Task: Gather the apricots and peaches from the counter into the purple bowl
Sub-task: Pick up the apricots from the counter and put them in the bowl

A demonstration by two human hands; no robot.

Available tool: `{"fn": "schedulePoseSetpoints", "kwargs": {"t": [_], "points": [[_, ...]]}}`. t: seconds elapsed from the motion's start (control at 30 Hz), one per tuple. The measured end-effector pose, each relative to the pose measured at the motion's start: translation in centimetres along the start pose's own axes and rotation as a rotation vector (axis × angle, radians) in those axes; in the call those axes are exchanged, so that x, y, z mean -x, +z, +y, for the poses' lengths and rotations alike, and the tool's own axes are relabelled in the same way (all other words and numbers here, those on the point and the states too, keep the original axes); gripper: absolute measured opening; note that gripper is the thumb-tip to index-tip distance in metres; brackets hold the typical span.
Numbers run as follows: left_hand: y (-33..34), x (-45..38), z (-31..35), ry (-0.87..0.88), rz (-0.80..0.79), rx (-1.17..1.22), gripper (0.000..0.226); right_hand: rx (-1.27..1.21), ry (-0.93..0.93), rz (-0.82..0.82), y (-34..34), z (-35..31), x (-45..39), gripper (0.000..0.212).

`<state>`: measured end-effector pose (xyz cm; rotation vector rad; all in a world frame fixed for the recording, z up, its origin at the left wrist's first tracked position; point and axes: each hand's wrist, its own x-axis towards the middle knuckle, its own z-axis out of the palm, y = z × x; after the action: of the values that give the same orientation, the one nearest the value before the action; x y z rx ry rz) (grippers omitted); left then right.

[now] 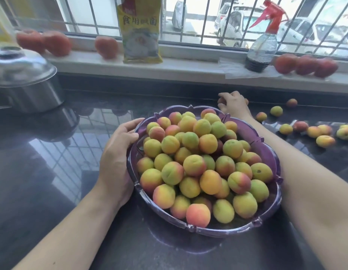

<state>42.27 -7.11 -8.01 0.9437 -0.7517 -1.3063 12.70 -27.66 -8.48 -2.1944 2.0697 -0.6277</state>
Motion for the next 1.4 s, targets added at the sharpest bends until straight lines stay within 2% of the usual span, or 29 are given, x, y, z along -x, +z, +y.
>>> {"fn": "schedulePoseSetpoints", "kwargs": {"t": [0.17,0.33,0.43,0.6,0.77,0.87,0.93,1.23,1.4], "points": [[0.2,0.2,0.2,-0.004,-0.001,-0.005,0.032,-0.342,0.093,0.046,-2.4,-0.4,3.0,0.028],[0.5,0.6,0.7,-0.007,0.008,-0.005,0.030,-0.828,0.288,-0.067,-6.4,-0.5,9.2,0.028],[0.6,0.8,0.8,0.003,0.008,-0.024,0.031,-1.039,0.219,-0.014,-10.1,-0.8,11.5,0.023],[0.7,0.9,0.9,0.003,0.026,-0.028,0.033,-0.842,-0.025,-0.078,-17.1,-5.3,14.0,0.021],[0.7,0.8,0.7,-0.015,0.032,-0.019,0.034,-0.664,-0.262,-0.390,-19.1,-9.4,16.4,0.025],[0.5,0.7,0.7,-0.022,0.032,-0.014,0.034,-0.480,-0.310,-0.510,-18.0,-10.0,16.5,0.033],[0.5,0.7,0.6,-0.022,0.030,-0.014,0.033,-0.365,-0.333,-0.501,-17.4,-10.2,16.3,0.033],[0.5,0.7,0.6,-0.019,0.035,-0.008,0.035,-0.133,-0.389,-0.433,-17.4,-11.6,17.1,0.035],[0.5,0.7,0.6,-0.016,0.029,-0.019,0.034,-0.086,-0.428,-0.487,-17.5,-12.3,17.8,0.034]]}}
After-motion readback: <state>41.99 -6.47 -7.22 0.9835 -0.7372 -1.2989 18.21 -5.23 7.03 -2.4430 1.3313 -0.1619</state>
